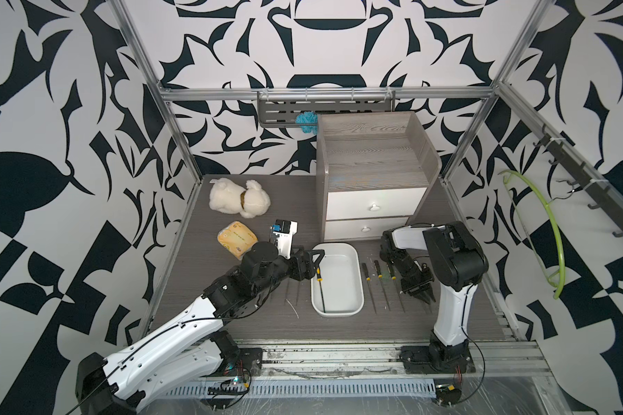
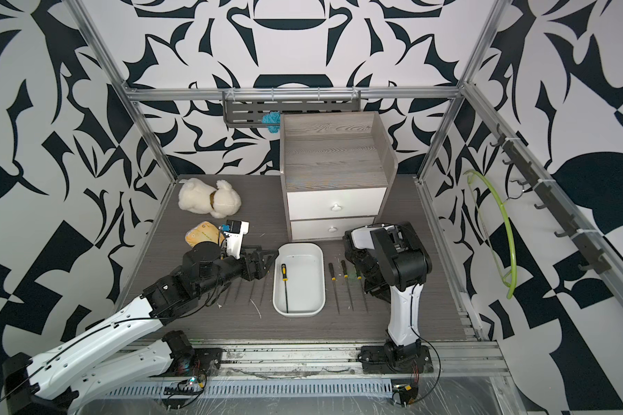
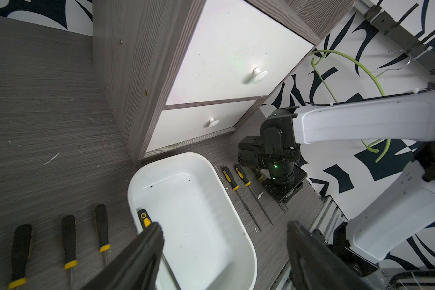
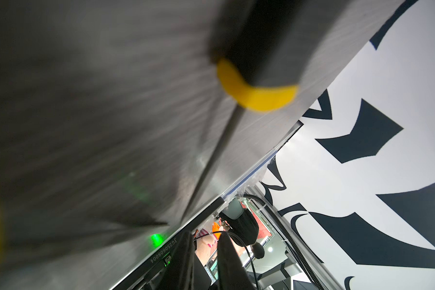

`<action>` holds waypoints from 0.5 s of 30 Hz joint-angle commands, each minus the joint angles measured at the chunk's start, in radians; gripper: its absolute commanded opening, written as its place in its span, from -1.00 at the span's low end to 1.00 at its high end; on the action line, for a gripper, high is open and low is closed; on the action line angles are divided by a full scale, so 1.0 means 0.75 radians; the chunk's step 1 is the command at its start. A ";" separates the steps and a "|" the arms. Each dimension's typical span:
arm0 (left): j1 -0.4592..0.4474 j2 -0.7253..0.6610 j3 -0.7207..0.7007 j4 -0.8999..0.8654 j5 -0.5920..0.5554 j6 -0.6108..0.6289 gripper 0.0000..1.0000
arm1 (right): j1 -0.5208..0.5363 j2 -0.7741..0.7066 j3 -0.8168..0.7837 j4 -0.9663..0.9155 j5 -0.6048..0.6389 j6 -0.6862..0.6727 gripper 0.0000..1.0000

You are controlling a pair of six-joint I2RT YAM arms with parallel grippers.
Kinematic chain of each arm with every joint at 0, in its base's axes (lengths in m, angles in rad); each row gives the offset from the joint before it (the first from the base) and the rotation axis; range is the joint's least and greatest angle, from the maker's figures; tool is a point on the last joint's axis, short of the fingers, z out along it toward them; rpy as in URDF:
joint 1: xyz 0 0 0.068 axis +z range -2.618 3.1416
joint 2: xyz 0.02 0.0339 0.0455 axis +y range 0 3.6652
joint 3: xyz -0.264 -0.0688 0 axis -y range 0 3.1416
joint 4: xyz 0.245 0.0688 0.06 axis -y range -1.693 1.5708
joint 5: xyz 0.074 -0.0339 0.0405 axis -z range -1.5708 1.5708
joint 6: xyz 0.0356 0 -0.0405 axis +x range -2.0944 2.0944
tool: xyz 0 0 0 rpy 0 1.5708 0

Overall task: Take the file tool out of the storage box
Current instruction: Place the file tool at the center of the board.

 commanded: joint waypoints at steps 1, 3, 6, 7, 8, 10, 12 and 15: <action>0.000 0.003 0.029 -0.026 0.008 0.000 0.65 | -0.002 -0.015 0.013 -0.006 -0.024 -0.029 -0.56; 0.000 0.007 0.030 -0.026 0.010 -0.002 0.65 | -0.002 -0.029 0.018 -0.006 -0.023 -0.030 -0.55; 0.000 0.018 0.032 -0.024 0.015 -0.003 0.65 | -0.001 -0.075 0.031 -0.010 -0.005 -0.021 -0.55; 0.000 0.021 0.032 -0.023 0.016 -0.004 0.65 | -0.003 -0.091 0.033 -0.003 -0.008 -0.023 -0.55; 0.000 0.026 0.035 -0.025 0.017 -0.004 0.65 | -0.002 -0.102 0.035 0.008 -0.021 -0.031 -0.55; 0.000 0.035 0.040 -0.027 0.022 -0.004 0.65 | -0.001 -0.094 0.035 0.030 -0.032 -0.038 -0.59; 0.000 0.037 0.038 -0.026 0.023 -0.004 0.65 | -0.002 -0.063 0.025 0.049 -0.046 -0.040 -0.64; 0.000 0.038 0.036 -0.028 0.020 -0.006 0.65 | -0.002 -0.054 -0.009 0.089 -0.087 -0.052 -0.70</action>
